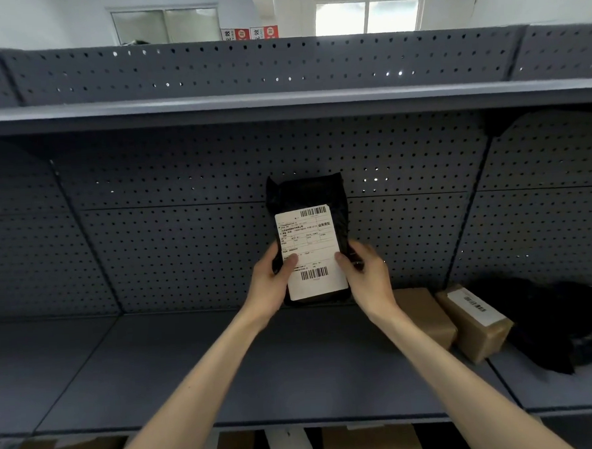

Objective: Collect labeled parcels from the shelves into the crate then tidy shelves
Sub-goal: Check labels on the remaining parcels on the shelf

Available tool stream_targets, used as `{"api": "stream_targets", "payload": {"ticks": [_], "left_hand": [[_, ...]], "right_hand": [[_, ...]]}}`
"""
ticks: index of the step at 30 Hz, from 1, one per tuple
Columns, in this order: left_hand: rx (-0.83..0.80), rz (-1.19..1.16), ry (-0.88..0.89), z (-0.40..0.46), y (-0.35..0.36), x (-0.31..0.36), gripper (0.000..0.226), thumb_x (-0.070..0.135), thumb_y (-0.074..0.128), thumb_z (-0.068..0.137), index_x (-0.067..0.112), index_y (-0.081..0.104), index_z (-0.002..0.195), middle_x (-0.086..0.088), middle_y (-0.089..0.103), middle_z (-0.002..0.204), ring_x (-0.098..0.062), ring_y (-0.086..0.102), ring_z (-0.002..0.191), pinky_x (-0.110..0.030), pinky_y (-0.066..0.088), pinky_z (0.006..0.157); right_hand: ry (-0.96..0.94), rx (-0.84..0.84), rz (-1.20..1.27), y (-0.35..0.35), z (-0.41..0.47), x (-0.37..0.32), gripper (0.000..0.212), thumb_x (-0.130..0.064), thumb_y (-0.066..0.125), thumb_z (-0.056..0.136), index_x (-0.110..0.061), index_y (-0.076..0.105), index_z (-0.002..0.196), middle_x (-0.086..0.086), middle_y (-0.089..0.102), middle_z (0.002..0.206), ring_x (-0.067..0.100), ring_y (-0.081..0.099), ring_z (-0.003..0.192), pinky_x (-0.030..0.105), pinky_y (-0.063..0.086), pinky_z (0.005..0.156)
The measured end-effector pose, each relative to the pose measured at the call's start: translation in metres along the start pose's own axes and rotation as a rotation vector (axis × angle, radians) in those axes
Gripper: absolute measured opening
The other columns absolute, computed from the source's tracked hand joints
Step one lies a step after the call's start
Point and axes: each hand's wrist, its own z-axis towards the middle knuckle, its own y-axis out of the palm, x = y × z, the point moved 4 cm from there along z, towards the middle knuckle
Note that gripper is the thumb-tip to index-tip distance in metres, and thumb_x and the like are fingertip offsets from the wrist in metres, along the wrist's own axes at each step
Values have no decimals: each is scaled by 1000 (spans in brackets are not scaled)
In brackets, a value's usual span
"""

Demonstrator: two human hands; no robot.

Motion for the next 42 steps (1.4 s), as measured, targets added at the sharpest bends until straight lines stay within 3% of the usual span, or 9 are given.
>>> {"api": "stream_targets", "payload": {"ticks": [3,12,17,19,22,27,32,37,42], "left_hand": [[8,-10,-7,-2,-2,-4,33,15,56,102,26,57,134,20,67,122,5,63,111,-13,50,94],[60,92,-275,-38,-4,-90,19,24,67,97,17,69,114,6,74,110,-4,71,97,-20,56,83],[42,163,-479,-68,0,-145,26,23,63,99,11,69,121,-4,73,112,-16,71,97,-37,58,91],[36,177,-528,-75,-1,-156,26,21,60,100,9,67,122,-6,73,112,-18,71,97,-37,58,90],[-3,191,-556,-83,-2,-162,28,17,59,100,11,63,127,-3,71,119,-17,68,103,-29,53,93],[-39,237,-582,-87,-4,-166,34,15,57,101,11,57,135,-5,68,126,-15,64,105,-21,46,88],[-73,501,-464,-75,-9,-153,61,20,62,97,17,35,151,-7,49,140,-25,53,124,-32,47,99],[-315,1067,-128,-46,8,-120,50,32,51,100,18,41,147,-7,47,141,-29,45,127,-43,46,98],[-500,1273,129,-21,52,-89,47,37,42,103,17,44,145,-7,50,140,-28,45,129,-42,42,102]], "right_hand": [[18,-20,9,4,-1,3,32,-22,59,98,-18,60,130,-1,57,118,11,58,104,17,47,86],[223,-160,-84,23,-48,65,27,-17,58,98,-8,64,122,-3,65,114,9,60,103,-5,38,67],[346,-280,-185,40,-83,103,34,-13,51,101,0,56,132,5,60,119,9,52,98,-3,38,66],[394,-329,-217,49,-92,116,40,-16,49,102,-1,49,140,10,56,134,14,54,110,-2,37,73],[476,-360,-235,56,-102,128,49,-18,49,102,-2,37,148,13,44,148,25,44,135,13,32,97],[498,-392,-248,58,-108,132,52,-21,49,102,-4,35,149,14,40,151,26,36,141,29,29,113],[374,-460,-508,46,-96,125,46,-31,47,102,-9,47,142,14,48,139,32,46,130,40,43,103],[140,-505,-886,22,-69,99,37,-36,41,103,-10,56,125,13,54,125,34,48,120,41,44,96],[31,-459,-1107,-12,-47,81,40,-39,39,102,-10,53,126,14,52,127,34,46,120,40,41,96]]}}
